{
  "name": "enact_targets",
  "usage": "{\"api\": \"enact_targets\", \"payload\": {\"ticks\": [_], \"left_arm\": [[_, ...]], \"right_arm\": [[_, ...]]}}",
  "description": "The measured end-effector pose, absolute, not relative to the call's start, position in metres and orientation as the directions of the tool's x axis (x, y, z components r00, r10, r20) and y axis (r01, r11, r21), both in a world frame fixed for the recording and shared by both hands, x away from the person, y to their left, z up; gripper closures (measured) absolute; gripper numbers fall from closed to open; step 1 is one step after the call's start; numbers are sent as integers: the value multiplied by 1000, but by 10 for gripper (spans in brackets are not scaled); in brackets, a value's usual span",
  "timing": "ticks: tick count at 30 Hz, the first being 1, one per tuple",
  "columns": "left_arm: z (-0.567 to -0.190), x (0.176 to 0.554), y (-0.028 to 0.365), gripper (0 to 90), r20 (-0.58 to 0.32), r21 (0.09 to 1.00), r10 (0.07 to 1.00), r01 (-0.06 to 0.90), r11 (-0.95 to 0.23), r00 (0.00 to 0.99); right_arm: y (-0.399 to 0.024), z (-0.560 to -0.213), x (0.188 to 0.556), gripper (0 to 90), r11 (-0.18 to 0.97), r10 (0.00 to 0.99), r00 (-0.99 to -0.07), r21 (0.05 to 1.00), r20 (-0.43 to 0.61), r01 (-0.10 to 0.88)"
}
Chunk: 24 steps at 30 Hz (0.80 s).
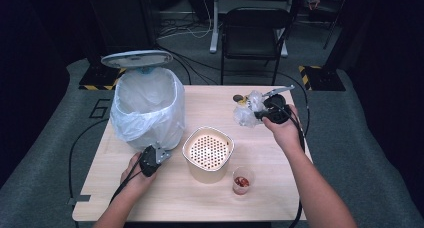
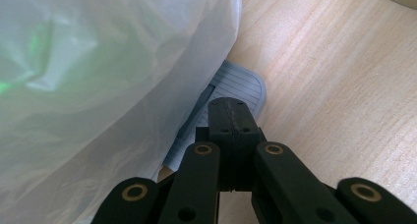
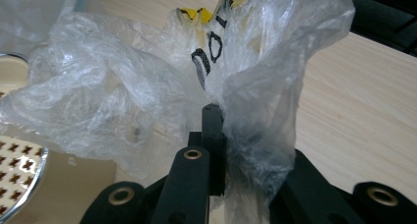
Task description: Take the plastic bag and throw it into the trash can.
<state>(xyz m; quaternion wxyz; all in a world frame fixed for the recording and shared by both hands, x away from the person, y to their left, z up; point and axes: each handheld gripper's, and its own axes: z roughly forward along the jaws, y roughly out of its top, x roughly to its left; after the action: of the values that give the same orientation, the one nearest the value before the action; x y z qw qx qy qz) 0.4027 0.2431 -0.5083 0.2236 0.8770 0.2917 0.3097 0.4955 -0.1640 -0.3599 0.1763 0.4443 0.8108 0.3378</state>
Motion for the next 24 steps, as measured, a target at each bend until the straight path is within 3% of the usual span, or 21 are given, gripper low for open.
{"api": "enact_targets", "payload": {"ticks": [9, 24], "left_arm": [[-508, 402, 242, 900, 422, 567, 648, 374, -735, 634], [-509, 403, 243, 900, 423, 576, 655, 372, -728, 626]], "right_arm": [[-159, -332, 487, 836, 394, 815, -579, 715, 19, 578], [-115, -288, 474, 836, 474, 709, -705, 744, -4, 471]]}}
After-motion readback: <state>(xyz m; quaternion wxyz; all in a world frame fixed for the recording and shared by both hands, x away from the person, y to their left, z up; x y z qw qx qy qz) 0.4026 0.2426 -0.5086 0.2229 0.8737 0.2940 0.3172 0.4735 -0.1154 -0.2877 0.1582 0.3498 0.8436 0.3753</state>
